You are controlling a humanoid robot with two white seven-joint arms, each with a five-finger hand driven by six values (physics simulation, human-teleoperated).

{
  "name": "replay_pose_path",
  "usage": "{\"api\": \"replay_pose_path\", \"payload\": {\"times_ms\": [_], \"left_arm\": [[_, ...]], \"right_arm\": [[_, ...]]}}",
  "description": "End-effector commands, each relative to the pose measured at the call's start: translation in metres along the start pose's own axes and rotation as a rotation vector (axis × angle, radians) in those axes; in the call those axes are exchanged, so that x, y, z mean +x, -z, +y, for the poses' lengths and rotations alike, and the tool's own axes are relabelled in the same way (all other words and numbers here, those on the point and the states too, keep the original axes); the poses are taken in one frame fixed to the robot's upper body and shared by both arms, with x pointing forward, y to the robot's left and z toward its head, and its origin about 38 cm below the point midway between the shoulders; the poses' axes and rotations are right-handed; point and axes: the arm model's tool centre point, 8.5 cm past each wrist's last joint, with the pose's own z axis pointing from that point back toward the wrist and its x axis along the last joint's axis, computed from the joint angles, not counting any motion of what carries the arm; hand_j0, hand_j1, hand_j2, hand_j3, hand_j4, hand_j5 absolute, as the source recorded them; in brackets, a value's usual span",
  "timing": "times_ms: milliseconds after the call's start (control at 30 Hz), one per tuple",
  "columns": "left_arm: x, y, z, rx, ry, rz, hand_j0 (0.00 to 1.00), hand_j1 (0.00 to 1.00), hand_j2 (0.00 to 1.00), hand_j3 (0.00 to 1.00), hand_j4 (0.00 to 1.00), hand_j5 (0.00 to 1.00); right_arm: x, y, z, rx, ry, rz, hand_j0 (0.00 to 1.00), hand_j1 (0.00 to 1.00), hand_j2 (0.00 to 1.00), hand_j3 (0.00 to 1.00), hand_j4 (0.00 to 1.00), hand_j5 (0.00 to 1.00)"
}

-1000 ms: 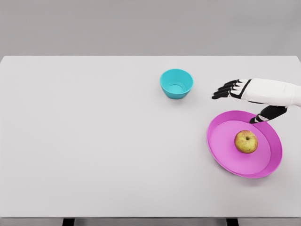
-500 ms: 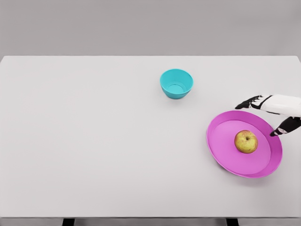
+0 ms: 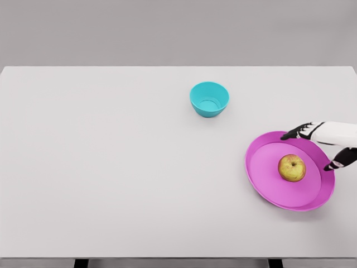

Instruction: Put the apple from the pink plate into the blue bowl with your right arm

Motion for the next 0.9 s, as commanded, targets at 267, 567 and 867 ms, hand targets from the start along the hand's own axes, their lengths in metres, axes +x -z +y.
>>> {"api": "replay_pose_path", "payload": {"times_ms": [267,567,867], "left_arm": [[0.0,0.0,0.0,0.0,0.0,0.0,1.0,1.0,1.0,1.0,1.0,1.0],[0.0,0.0,0.0,0.0,0.0,0.0,1.0,1.0,1.0,1.0,1.0,1.0],[0.0,0.0,0.0,0.0,0.0,0.0,1.0,1.0,1.0,1.0,1.0,1.0]], "right_arm": [[0.025,0.014,0.013,0.052,-0.013,-0.079,1.0,1.0,1.0,1.0,1.0,1.0],[0.025,0.015,0.013,0.062,-0.028,-0.078,1.0,1.0,1.0,1.0,1.0,1.0],[0.019,0.03,0.016,0.073,-0.05,-0.071,1.0,1.0,1.0,1.0,1.0,1.0]]}}
